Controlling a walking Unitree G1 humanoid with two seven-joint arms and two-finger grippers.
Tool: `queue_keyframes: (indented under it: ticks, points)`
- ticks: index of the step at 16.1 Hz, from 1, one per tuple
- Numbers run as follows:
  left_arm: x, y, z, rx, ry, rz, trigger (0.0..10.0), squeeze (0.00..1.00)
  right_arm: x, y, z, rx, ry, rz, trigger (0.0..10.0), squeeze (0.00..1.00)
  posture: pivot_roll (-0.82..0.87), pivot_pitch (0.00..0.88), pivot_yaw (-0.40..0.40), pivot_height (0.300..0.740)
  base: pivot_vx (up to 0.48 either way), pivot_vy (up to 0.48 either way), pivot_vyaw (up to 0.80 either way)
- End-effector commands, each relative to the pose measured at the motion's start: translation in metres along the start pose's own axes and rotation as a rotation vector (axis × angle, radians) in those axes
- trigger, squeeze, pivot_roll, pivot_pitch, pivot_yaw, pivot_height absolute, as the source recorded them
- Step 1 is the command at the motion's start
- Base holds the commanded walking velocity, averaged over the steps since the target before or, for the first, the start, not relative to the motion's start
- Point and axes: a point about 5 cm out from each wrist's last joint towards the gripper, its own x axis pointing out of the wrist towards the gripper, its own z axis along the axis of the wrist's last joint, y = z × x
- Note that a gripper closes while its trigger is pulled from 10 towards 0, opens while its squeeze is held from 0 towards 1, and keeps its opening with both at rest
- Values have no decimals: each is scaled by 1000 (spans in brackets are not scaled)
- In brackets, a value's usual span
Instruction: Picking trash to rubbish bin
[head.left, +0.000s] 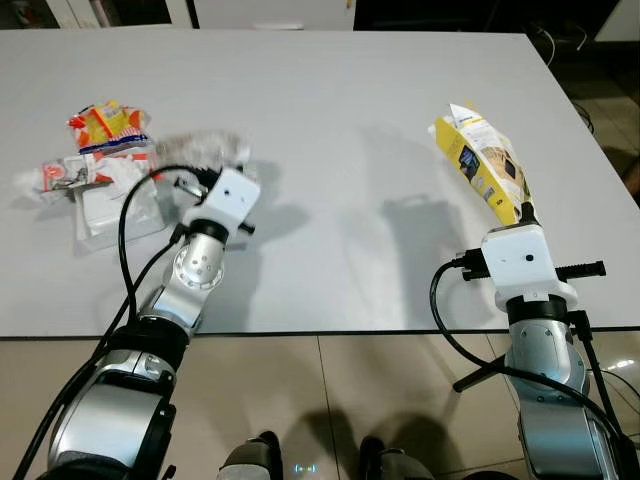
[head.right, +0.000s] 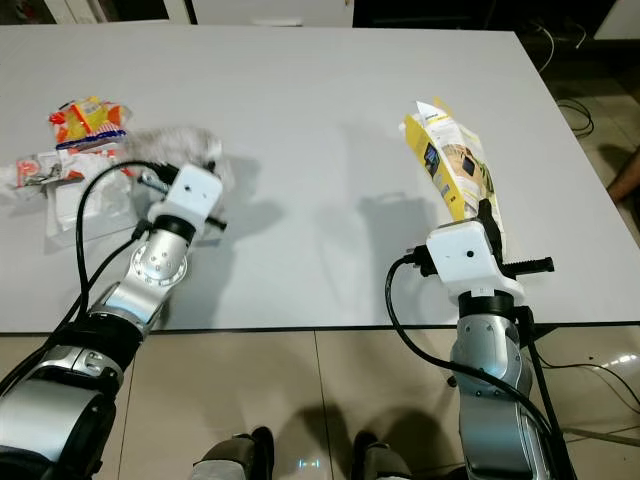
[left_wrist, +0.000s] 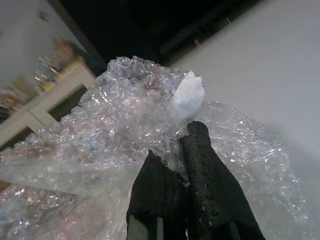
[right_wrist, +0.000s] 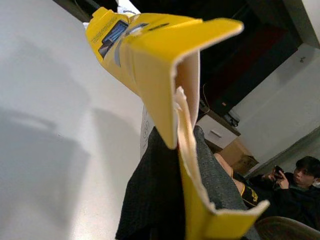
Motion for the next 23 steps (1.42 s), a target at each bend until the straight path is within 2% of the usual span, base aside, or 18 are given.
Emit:
queue_keyframes:
  ticks: [1,4,8,10,12,17,23]
  points:
    - [-1,0,5,-23,-36,26,0,0,0,0,0,0,-4,10,10000,0,122,180,-24,740,0,0,0]
    - [2,0,27,-87,-121,68,0,0,0,1,-1,1,-4,9,10000,0,123,180,-26,740,0,0,0]
    - [10,11,53,-140,-204,151,0,0,-1,1,-3,0,-1,10,10000,0,122,160,-34,740,0,0,0]
    - [11,11,54,-145,-203,150,0,0,0,1,-3,0,0,10,10000,0,122,160,-34,740,0,0,0]
    - [9,-3,49,-173,-158,103,0,0,3,-2,-6,8,17,-11,10000,0,120,137,-33,740,0,0,0]
    - [7,-23,60,-250,-163,53,0,0,3,-4,-10,8,31,-27,10000,0,113,120,-26,740,0,0,-715]
    - [10,-33,64,-298,-141,7,0,0,2,-7,-12,6,42,-47,10000,0,101,113,-21,740,0,0,-800]
